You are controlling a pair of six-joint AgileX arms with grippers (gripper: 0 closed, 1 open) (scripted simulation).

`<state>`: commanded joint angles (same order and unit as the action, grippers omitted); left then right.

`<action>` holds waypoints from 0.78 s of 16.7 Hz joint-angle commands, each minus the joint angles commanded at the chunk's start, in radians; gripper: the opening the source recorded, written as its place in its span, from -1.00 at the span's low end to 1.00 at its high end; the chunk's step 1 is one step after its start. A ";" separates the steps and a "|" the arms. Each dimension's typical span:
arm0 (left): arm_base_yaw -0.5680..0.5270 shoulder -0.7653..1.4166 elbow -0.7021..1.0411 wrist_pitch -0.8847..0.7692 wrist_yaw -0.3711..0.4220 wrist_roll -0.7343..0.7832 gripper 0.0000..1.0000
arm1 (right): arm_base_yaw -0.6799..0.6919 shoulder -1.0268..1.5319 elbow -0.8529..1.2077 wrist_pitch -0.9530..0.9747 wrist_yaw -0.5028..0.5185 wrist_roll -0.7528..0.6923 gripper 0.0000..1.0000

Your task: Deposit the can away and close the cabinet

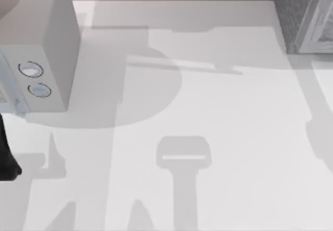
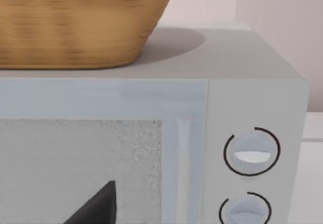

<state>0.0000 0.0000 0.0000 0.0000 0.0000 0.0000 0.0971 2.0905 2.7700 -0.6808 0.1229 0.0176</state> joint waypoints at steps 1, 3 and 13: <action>0.000 0.000 0.000 0.000 0.000 0.000 1.00 | 0.000 0.000 0.000 0.000 0.000 0.000 0.21; 0.000 0.000 0.000 0.000 0.000 0.000 1.00 | 0.000 0.000 0.000 0.000 0.000 0.000 0.51; 0.000 0.000 0.000 0.000 0.000 0.000 1.00 | 0.000 0.000 0.000 0.000 0.000 0.000 1.00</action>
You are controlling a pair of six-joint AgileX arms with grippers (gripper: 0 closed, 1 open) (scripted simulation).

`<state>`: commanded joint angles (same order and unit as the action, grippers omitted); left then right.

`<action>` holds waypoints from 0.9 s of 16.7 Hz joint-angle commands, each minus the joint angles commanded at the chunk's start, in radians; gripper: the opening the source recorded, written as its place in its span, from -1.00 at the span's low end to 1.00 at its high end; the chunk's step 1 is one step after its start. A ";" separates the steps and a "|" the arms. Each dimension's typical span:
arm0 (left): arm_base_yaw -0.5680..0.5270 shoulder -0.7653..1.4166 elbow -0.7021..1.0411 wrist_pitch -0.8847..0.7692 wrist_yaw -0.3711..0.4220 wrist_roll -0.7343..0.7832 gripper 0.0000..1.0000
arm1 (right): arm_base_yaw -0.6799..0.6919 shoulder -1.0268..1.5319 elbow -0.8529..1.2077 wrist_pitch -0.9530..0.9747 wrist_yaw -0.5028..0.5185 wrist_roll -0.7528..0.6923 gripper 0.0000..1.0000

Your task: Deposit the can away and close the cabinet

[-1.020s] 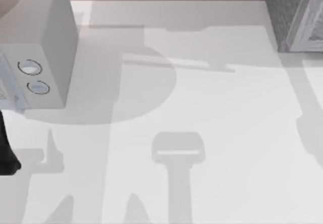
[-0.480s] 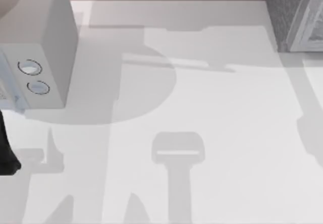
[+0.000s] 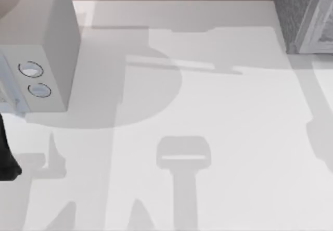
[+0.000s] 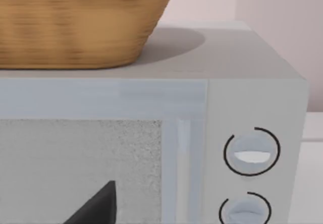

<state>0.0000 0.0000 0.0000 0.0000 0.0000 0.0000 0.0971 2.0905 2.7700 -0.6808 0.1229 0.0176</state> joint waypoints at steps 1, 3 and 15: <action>0.000 0.000 0.000 0.000 0.000 0.000 1.00 | 0.000 0.000 0.000 0.000 0.000 0.000 1.00; 0.000 0.000 0.000 0.000 0.000 0.000 1.00 | 0.002 0.000 0.000 0.000 0.000 0.000 1.00; 0.000 0.000 0.000 0.000 0.000 0.000 1.00 | -0.038 -0.692 -0.781 0.295 -0.082 -0.060 1.00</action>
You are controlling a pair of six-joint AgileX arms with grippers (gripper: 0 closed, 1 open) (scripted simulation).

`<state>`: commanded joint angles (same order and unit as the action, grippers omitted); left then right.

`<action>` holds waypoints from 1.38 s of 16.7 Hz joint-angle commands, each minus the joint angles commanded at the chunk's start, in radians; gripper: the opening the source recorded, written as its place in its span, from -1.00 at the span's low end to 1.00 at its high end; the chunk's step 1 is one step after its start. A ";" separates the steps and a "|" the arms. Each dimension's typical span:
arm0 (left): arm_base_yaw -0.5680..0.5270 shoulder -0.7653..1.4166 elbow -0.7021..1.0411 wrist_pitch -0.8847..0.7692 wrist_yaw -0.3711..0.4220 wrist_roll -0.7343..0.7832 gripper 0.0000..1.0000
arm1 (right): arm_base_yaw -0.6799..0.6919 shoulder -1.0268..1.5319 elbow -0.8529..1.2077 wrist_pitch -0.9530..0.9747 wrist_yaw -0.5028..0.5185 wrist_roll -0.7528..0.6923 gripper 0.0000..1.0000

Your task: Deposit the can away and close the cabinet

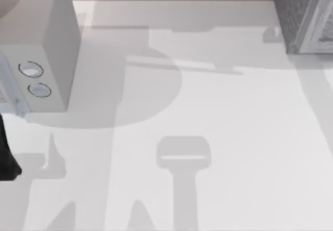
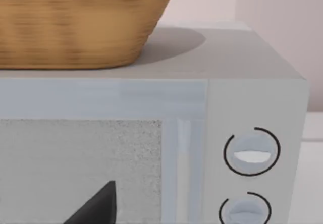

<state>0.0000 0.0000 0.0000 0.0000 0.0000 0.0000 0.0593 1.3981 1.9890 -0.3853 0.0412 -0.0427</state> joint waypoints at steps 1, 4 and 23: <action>0.000 0.000 0.000 0.000 0.000 0.000 1.00 | -0.001 -0.092 -0.123 0.030 -0.012 -0.002 1.00; 0.000 0.000 0.000 0.000 0.000 0.000 1.00 | -0.006 -0.374 -0.515 0.118 -0.042 -0.003 1.00; 0.000 0.000 0.000 0.000 0.000 0.000 1.00 | -0.059 -1.398 -1.989 0.385 -0.041 0.043 1.00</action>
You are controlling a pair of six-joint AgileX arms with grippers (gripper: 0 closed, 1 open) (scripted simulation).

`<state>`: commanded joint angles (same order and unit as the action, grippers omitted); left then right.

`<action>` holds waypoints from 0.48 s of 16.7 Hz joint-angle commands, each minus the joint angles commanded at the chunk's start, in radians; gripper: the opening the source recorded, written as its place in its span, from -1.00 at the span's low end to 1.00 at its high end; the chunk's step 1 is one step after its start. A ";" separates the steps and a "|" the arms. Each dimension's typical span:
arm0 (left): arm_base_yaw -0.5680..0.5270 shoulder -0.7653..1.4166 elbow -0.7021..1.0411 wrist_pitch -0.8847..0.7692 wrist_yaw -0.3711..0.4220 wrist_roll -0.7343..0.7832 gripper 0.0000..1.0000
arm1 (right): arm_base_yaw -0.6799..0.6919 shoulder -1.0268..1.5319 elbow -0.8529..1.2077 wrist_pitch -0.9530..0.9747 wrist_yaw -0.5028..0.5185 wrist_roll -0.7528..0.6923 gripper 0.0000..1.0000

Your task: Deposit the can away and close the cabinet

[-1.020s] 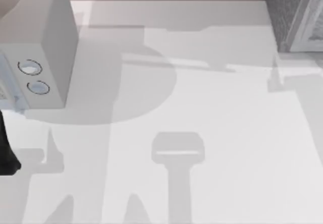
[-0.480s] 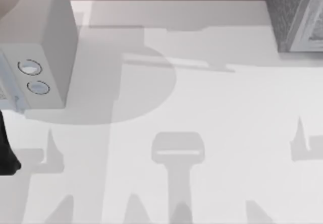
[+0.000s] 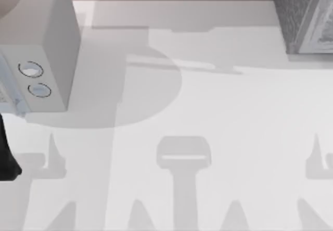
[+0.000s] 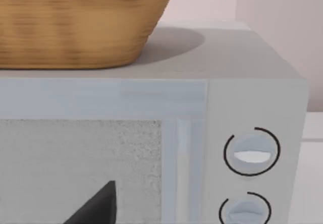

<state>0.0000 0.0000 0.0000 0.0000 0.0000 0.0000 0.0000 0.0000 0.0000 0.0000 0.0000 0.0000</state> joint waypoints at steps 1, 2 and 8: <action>0.000 0.000 0.000 0.000 0.000 0.000 1.00 | 0.000 0.000 0.000 0.000 0.000 0.000 1.00; 0.000 0.000 0.000 0.000 0.000 0.000 1.00 | 0.000 0.000 0.000 0.000 0.000 0.000 1.00; 0.000 0.000 0.000 0.000 0.000 0.000 1.00 | -0.092 0.111 0.050 0.103 -0.069 -0.007 1.00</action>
<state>0.0000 0.0000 0.0000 0.0000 0.0000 0.0000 -0.0915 0.1107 0.0504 0.1027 -0.0689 -0.0069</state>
